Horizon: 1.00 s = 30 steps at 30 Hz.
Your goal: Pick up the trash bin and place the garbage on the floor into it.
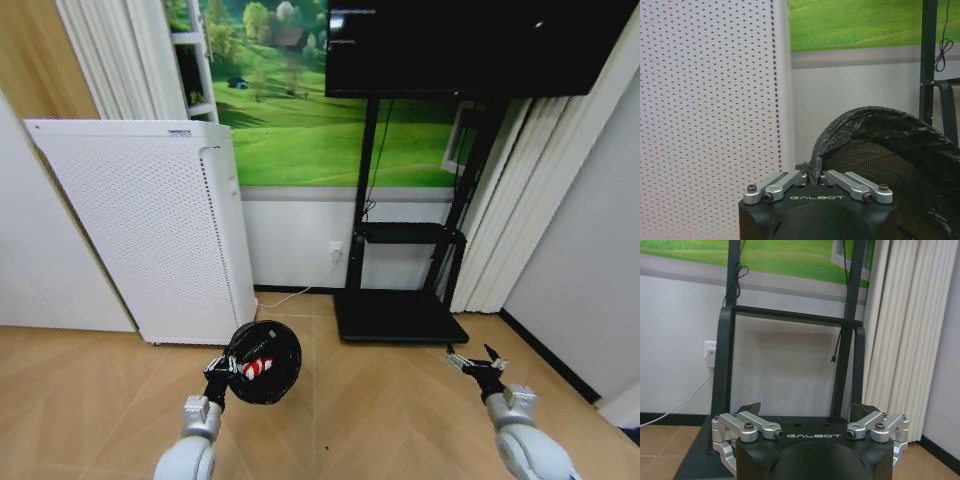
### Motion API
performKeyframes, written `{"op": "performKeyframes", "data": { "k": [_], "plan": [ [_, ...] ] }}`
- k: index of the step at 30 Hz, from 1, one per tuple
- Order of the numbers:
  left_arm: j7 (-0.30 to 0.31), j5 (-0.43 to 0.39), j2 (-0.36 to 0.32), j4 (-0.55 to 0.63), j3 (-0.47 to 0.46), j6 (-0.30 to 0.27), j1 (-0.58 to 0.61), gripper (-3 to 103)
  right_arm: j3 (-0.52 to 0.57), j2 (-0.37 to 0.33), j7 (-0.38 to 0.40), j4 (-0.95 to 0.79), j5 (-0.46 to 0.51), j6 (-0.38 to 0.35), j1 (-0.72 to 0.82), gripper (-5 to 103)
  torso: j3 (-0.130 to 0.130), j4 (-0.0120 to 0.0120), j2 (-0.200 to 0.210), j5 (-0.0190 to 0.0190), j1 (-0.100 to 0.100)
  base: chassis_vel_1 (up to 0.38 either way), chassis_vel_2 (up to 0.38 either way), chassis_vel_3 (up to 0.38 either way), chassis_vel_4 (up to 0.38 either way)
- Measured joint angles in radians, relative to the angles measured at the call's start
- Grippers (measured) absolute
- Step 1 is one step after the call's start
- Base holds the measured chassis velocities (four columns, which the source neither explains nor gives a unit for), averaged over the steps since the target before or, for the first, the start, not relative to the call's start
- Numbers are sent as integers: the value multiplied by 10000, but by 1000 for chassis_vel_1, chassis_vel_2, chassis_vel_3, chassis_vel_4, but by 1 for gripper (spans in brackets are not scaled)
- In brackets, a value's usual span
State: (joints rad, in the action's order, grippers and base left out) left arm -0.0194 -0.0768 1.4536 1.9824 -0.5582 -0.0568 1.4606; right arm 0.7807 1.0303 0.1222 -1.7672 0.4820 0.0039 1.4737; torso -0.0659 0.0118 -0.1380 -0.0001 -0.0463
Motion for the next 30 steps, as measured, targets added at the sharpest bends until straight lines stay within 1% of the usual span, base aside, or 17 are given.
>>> {"op": "performKeyframes", "data": {
  "k": [2,4,8,10,11,13,15,21,30],
  "plan": [
    [0,0,0,-7,18,-3,-3,4,0,-1,0,-1,0,0,-1,100,-1,-7,1,0,-1,52,-10,-7,-36],
    [0,0,2,-8,19,-6,0,4,0,0,0,0,0,0,-1,100,-1,-7,1,6,-1,14,-21,82,9],
    [-29,-1,18,1,48,-7,64,4,4,-3,2,1,0,-1,-1,100,-1,5,0,4,-2,-90,-49,79,54],
    [-30,-1,20,25,49,-6,81,4,4,-4,2,1,0,-1,-1,100,-1,7,0,3,-2,-97,-68,21,50],
    [-30,-1,21,37,50,-6,93,4,5,-3,3,1,0,-1,-2,100,-1,6,0,3,-2,-31,-68,21,38],
    [-28,4,21,78,48,-7,150,4,5,-3,2,1,0,-1,-2,100,-1,-3,0,1,-2,25,-23,-39,30],
    [-24,9,21,94,47,-7,173,4,5,-3,2,1,0,-1,-1,100,-1,-4,0,0,-1,82,-48,-79,64],
    [-7,27,-58,217,-5,-15,297,4,4,-2,2,1,0,-1,-2,100,0,-2,0,0,-1,151,-90,-171,109],
    [1,-11,-108,247,-169,-26,351,4,4,-2,2,1,1,-1,-1,100,2,2,0,1,3,195,-210,-218,191]
  ]
}}
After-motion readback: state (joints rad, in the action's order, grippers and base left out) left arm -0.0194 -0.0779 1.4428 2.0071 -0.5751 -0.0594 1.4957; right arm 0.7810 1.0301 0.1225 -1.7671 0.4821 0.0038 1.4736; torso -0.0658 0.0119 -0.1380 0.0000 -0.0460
